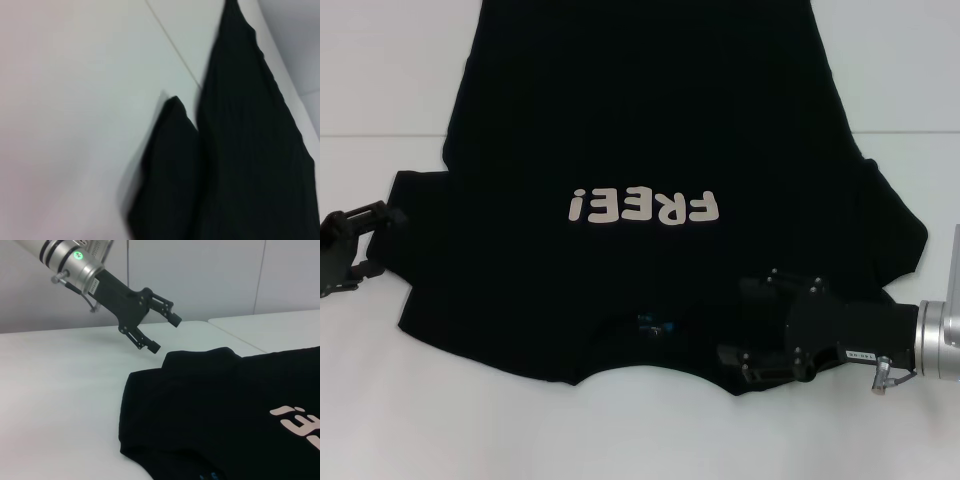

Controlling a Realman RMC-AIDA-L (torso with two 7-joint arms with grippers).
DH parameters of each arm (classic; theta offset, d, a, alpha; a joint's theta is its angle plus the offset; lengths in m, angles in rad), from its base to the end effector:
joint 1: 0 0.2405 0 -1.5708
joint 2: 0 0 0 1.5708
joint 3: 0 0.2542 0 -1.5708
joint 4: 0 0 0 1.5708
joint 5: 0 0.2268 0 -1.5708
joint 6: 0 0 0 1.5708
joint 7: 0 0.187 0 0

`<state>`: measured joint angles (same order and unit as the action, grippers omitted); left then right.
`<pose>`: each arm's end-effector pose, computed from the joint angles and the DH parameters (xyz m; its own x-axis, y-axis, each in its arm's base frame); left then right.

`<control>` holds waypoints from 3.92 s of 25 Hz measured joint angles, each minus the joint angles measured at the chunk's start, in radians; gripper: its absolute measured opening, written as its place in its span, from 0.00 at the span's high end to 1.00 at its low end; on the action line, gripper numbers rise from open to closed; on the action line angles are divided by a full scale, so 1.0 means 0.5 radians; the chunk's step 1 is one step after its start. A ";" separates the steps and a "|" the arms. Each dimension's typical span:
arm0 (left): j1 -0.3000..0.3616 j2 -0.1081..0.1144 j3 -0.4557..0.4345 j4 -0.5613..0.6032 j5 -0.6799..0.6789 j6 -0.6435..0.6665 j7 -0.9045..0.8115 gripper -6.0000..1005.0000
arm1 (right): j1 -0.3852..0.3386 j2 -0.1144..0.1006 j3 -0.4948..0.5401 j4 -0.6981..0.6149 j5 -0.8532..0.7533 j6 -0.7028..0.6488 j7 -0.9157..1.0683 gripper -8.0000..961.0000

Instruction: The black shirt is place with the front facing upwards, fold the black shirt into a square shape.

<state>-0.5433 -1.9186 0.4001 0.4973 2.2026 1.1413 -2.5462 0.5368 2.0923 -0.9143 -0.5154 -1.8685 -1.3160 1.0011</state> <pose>-0.3815 0.4040 0.0455 -0.3122 0.6714 0.6721 0.9487 0.2573 0.1837 0.2611 0.3601 -0.0897 0.9236 -0.0946 -0.3714 -0.2151 -0.9300 -0.2980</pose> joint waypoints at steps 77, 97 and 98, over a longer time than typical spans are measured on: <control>-0.122 -0.129 0.011 -0.117 -0.053 -0.578 0.148 0.16 | -0.010 0.003 0.004 0.000 0.013 0.027 -0.002 0.02; -0.141 -0.165 0.047 -0.102 -0.022 -0.677 0.343 0.51 | -0.016 0.000 0.016 -0.011 0.013 0.021 0.006 0.02; -0.141 -0.166 0.046 -0.102 -0.022 -0.678 0.348 0.53 | -0.016 0.000 0.016 -0.011 0.013 0.021 0.006 0.02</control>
<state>-0.6136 -2.0017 0.4234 0.4464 2.1917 0.8024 -2.3721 0.5290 2.0923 -0.9065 -0.5210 -1.8623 -1.3055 1.0040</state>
